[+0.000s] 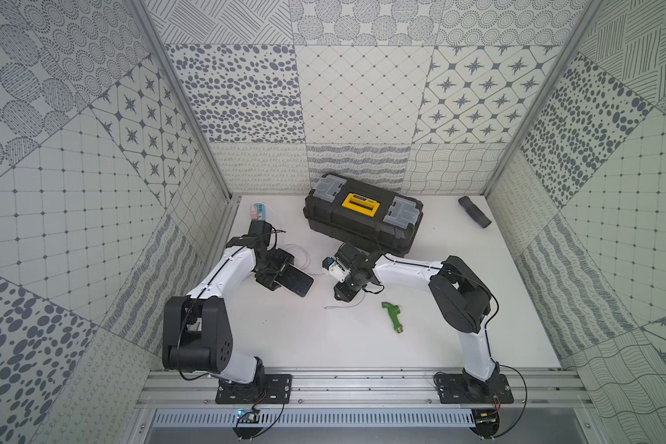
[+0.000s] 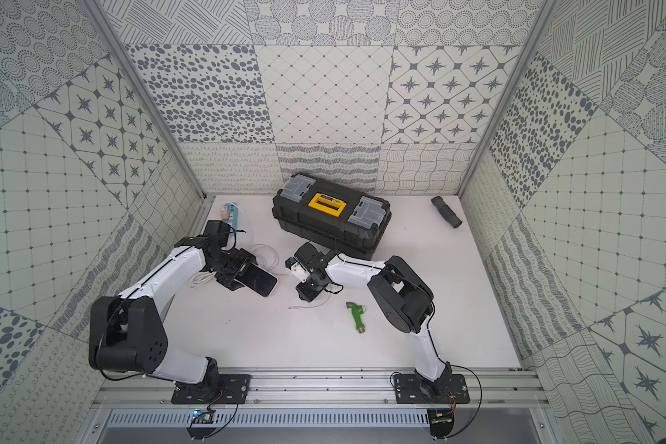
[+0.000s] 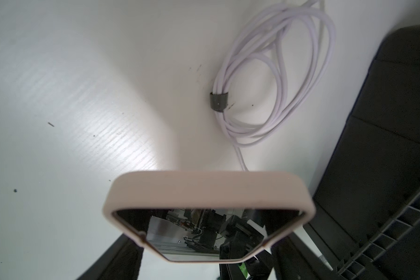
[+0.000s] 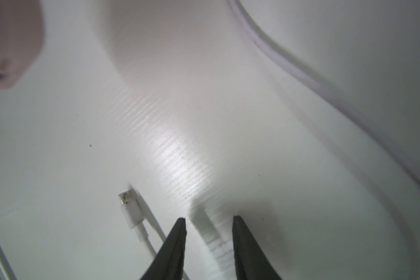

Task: Plug the charging cable into the phone
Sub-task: Pick up the charging cable from the center of the board.

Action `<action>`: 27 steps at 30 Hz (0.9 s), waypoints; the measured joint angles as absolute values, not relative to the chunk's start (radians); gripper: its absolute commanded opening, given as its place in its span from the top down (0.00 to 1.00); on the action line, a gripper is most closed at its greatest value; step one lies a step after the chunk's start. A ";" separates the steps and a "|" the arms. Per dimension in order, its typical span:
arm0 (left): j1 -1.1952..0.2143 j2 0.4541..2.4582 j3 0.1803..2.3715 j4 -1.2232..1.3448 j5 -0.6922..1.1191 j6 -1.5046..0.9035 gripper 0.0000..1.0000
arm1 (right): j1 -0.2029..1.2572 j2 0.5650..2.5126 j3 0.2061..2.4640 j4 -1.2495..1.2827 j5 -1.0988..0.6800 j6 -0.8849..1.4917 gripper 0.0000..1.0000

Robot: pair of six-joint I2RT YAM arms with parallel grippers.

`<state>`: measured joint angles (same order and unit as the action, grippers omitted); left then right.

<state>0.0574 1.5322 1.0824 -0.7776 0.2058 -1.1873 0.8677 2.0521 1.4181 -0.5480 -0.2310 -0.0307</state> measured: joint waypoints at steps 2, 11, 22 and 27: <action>0.067 1.527 1.078 -0.779 0.206 -1.181 1.00 | 0.874 2.050 1.419 -0.548 -0.215 -0.039 0.56; 0.084 1.508 1.061 -0.776 0.210 -1.156 1.00 | 0.937 1.905 1.337 -0.575 -0.171 -0.182 0.54; 0.093 1.448 0.989 -0.777 0.228 -1.139 1.00 | 1.053 1.971 1.359 -0.589 -0.138 -0.255 0.60; 0.104 1.436 0.976 -0.777 0.238 -1.127 1.00 | 1.053 2.010 1.380 -0.590 -0.057 -0.264 0.63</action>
